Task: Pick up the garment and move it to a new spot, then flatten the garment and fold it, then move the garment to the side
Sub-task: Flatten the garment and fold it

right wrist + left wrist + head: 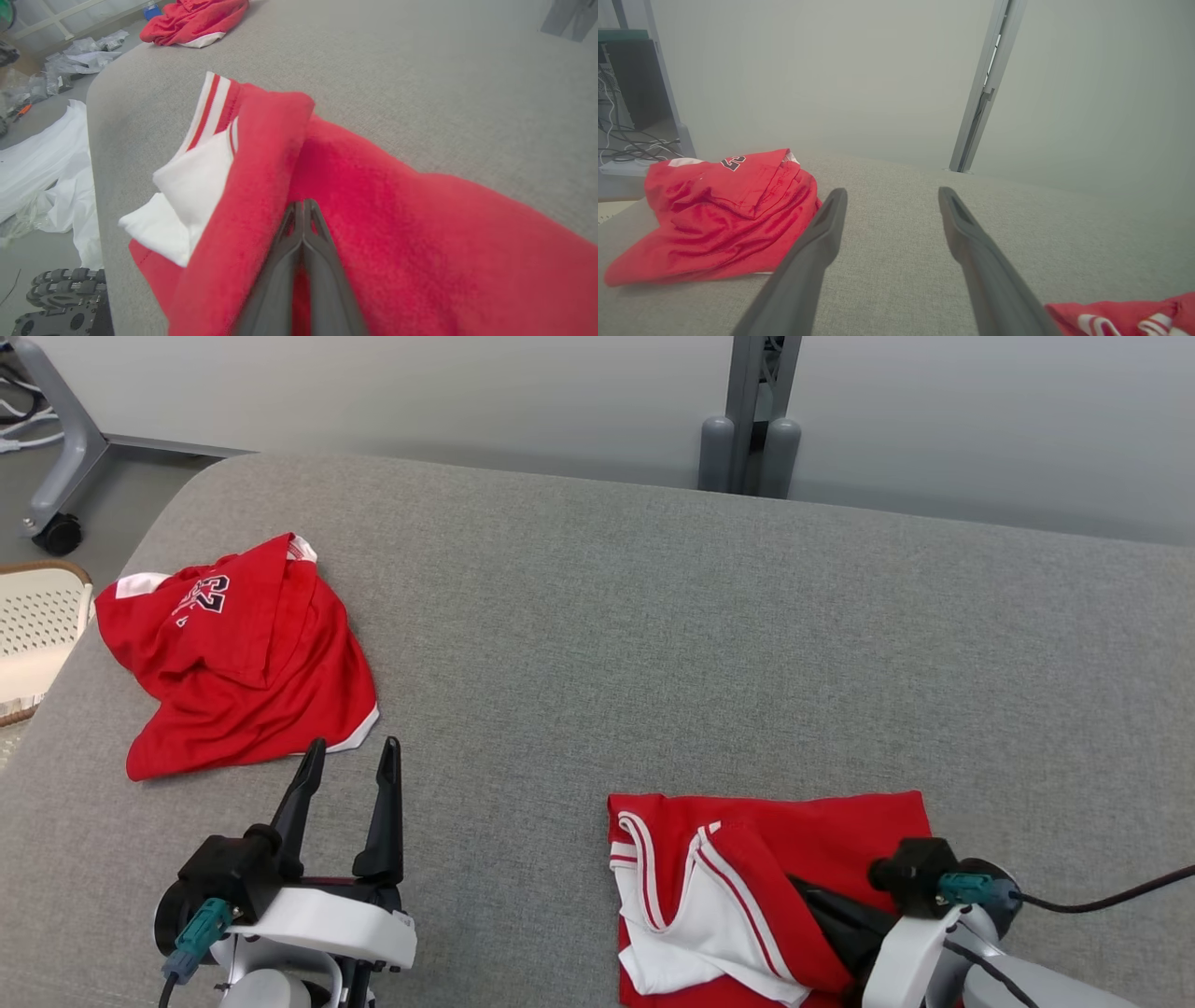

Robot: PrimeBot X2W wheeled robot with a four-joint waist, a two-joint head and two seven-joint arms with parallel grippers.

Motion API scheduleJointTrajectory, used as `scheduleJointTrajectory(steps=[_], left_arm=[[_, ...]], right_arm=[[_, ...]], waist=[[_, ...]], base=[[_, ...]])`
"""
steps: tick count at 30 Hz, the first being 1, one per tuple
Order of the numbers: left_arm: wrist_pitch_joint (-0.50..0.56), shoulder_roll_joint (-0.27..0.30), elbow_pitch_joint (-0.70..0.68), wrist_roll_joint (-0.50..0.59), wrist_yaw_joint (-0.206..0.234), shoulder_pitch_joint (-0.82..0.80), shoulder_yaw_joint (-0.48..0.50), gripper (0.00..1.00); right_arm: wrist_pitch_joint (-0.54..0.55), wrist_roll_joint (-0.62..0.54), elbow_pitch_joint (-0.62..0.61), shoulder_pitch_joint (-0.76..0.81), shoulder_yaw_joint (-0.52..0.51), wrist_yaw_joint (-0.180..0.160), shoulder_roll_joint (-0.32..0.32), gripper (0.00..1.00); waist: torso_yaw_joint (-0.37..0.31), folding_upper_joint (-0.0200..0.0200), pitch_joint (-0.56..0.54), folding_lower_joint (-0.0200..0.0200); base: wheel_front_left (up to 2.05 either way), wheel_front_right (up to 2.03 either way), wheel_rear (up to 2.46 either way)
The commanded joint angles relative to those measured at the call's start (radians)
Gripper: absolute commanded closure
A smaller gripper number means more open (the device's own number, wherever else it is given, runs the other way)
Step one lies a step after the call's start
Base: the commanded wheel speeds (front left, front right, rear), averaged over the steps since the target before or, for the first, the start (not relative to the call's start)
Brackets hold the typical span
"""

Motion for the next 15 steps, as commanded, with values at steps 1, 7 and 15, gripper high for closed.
scheduleJointTrajectory(steps=[1,7,15], left_arm=[[-0.003,0.004,-0.002,-0.004,0.004,-0.017,0.001,0.0],[-0.003,0.004,-0.002,-0.008,0.01,-0.01,0.002,0.0],[-0.003,0.004,0.004,-0.007,0.011,-0.003,0.001,0.0]], right_arm=[[-0.001,0.014,-0.011,-0.02,0.02,0.001,-0.006,1.0],[-0.001,0.048,-0.065,-0.045,0.084,0.001,-0.011,1.0],[-0.001,0.032,-0.118,-0.025,0.112,0.001,-0.017,1.0]], waist=[[0.001,0.0,0.0,0.0],[-0.001,0.0,-0.004,0.0],[-0.011,0.0,-0.014,0.0]], base=[[0.0,0.0,0.0],[0.0,0.0,0.0],[0.0,0.0,0.0]])
